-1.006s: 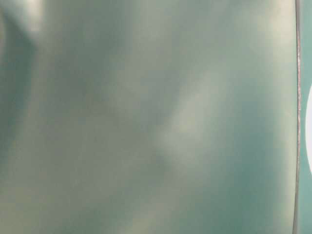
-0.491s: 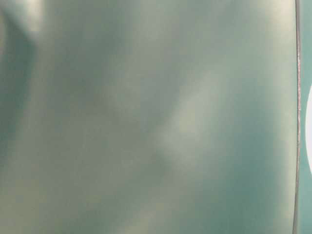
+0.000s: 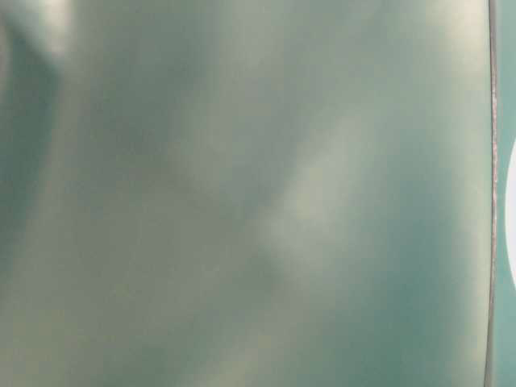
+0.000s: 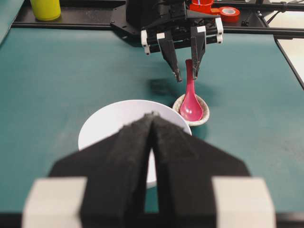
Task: Scoop the yellow hexagonal prism block from the bowl with a spoon using the right arm.
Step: 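Close the right gripper on the pink spoon handle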
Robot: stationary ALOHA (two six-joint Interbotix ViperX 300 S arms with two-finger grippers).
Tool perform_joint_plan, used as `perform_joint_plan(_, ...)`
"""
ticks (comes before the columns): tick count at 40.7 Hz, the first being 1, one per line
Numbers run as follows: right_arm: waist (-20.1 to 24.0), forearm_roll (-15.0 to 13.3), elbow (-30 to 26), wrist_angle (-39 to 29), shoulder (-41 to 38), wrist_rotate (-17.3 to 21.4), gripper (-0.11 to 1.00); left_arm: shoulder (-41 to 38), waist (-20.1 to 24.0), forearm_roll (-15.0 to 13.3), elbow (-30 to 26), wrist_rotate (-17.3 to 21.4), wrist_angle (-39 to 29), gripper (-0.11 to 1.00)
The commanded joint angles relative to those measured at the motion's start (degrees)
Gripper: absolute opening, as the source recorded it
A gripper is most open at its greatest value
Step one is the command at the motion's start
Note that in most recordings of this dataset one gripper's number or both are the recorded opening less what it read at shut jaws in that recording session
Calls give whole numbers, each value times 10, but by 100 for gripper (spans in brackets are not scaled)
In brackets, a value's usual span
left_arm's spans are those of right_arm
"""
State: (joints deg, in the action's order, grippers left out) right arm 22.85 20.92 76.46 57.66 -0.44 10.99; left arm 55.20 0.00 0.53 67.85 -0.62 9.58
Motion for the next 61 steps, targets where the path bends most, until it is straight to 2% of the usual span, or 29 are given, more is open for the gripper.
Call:
perform_joint_plan(1,5,2,-4,6,3,0,43,-5,-1,1,-9,-2,3,-1)
perform_joint_plan(39,12,4,-18,-4,-37,0,43,-4,-1,1,-9,-3,3,-1)
perform_joint_plan(49,16,25,-20,-18,-38,0,43,-4,-1,1,-9,-3,3,-1)
perform_joint_plan(61,21,27,-20,-18,-38,0,43,-5,-1,1,-9,-3,1,-1)
